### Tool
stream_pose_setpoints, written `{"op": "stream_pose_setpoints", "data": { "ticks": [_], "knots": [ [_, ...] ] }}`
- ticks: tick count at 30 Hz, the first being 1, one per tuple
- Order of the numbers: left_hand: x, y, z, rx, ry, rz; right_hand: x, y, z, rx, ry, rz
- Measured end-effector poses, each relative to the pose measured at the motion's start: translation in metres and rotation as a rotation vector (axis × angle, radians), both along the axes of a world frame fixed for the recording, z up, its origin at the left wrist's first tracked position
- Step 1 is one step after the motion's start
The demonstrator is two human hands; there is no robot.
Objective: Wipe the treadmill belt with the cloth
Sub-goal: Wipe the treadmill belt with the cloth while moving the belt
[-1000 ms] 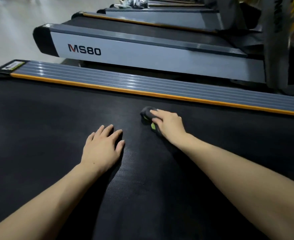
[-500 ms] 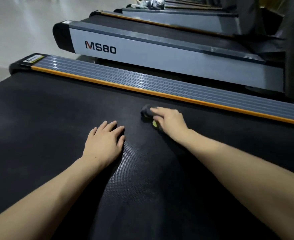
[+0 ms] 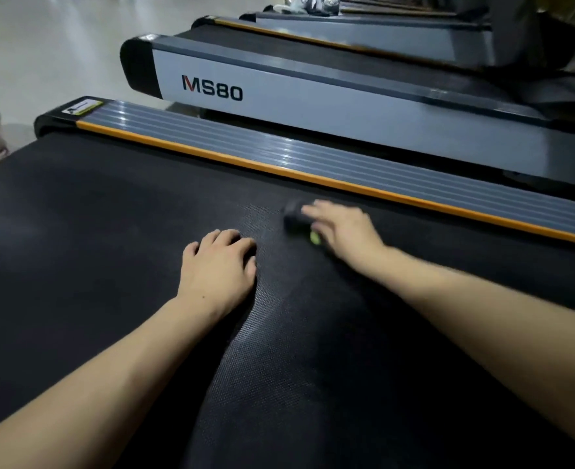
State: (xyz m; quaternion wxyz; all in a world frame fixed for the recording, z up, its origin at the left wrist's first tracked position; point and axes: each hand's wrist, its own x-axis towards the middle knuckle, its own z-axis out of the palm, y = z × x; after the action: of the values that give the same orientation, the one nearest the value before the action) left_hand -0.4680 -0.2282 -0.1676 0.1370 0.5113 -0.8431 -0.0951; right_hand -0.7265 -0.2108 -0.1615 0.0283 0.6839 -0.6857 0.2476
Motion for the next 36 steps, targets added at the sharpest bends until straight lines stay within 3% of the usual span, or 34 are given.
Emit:
{"op": "stream_pose_setpoints", "data": {
  "ticks": [2,6,13,16,20,23,31,36],
  "knots": [
    [0.0,0.0,-0.001,0.007,-0.013,-0.002,-0.014,-0.032,0.004,0.064,-0.023,-0.182],
    [0.003,-0.002,-0.002,0.018,-0.026,0.004,0.006,-0.021,0.003,0.069,-0.075,-0.25],
    [0.003,0.0,-0.003,-0.035,-0.024,-0.004,0.05,0.106,-0.015,-0.022,-0.068,0.14],
    [0.008,0.005,-0.004,-0.045,-0.031,-0.026,0.034,0.1,-0.009,0.038,-0.027,0.217],
    [0.014,0.02,-0.005,-0.049,-0.04,-0.053,0.021,0.035,0.003,0.072,-0.156,-0.164],
    [0.025,0.029,-0.001,-0.065,-0.057,-0.053,0.052,0.038,-0.001,0.102,-0.102,-0.246],
    [0.043,0.085,0.022,-0.082,-0.177,-0.213,0.111,0.235,-0.025,-0.04,-0.147,0.108],
    [0.053,0.138,0.049,-0.121,-0.288,-0.365,0.082,0.251,-0.013,0.1,-0.027,0.132]
  ]
}}
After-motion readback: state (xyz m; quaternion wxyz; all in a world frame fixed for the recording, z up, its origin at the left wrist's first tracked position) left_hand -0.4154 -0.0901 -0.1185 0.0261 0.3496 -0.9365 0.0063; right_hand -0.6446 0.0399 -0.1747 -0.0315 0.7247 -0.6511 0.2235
